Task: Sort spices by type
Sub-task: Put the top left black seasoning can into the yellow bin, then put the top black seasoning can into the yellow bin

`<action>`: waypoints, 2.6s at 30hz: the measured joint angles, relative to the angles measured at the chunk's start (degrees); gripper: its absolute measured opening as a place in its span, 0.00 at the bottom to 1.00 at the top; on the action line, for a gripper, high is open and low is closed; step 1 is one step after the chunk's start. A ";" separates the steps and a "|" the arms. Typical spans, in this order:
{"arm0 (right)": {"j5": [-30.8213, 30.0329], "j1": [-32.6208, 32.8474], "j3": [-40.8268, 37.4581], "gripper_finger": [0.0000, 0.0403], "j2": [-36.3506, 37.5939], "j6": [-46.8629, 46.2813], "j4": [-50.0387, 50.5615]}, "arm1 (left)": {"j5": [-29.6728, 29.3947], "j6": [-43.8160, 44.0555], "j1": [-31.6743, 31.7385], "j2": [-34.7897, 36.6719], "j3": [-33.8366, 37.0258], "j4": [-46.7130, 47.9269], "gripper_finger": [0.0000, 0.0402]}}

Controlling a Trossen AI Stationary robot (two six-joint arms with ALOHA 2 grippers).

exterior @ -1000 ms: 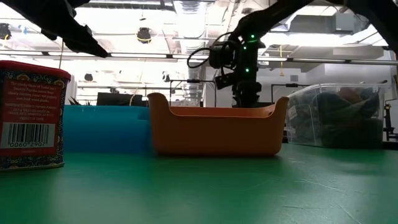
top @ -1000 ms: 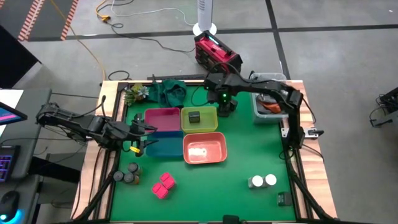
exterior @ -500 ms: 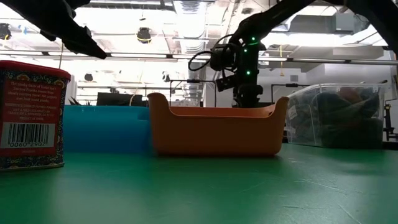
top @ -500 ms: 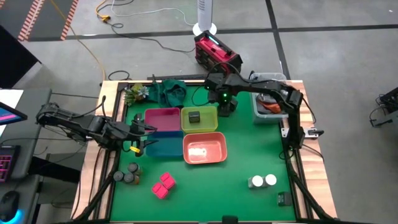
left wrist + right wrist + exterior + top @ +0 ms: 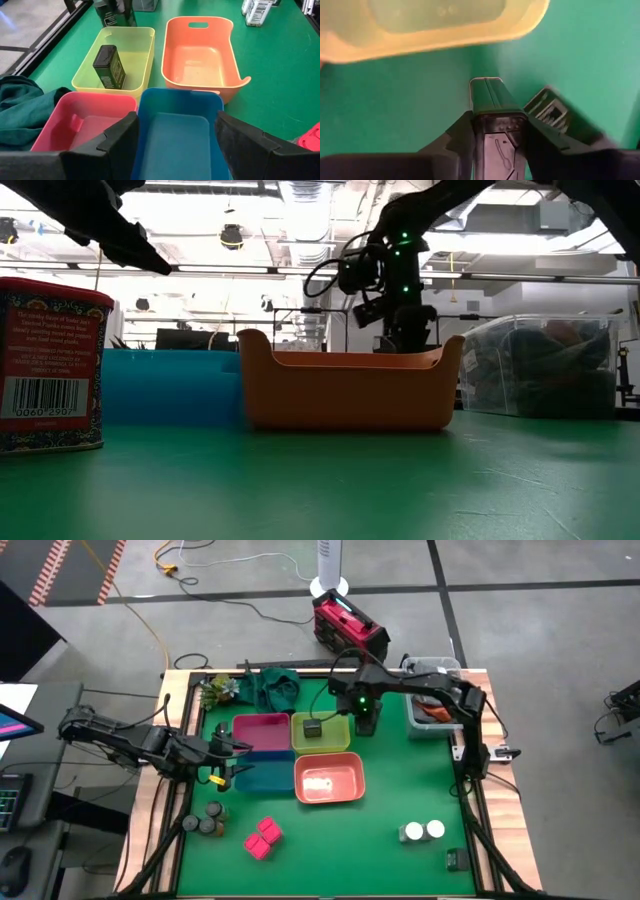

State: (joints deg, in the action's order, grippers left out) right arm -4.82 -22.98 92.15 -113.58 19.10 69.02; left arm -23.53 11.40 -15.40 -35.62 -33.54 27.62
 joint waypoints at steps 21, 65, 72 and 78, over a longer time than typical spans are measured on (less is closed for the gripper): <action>-1.86 10.55 21.07 0.47 0.07 -2.51 6.69 | -0.02 -0.22 0.00 0.01 0.00 -0.15 0.61; 1.68 13.51 21.04 0.65 -12.60 3.36 -13.72 | -0.44 -2.70 0.01 0.00 0.00 -1.60 0.61; 0.00 13.42 21.04 0.65 -6.11 2.34 -9.82 | -0.46 -2.65 0.00 0.00 0.00 -1.51 0.61; -5.38 8.55 21.10 0.65 -1.36 -3.12 1.59 | -0.73 -2.64 0.01 0.00 0.00 -1.46 0.61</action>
State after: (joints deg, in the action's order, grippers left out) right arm -10.20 -14.44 113.25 -114.94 15.98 70.62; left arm -24.26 8.75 -15.39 -35.62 -33.54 26.15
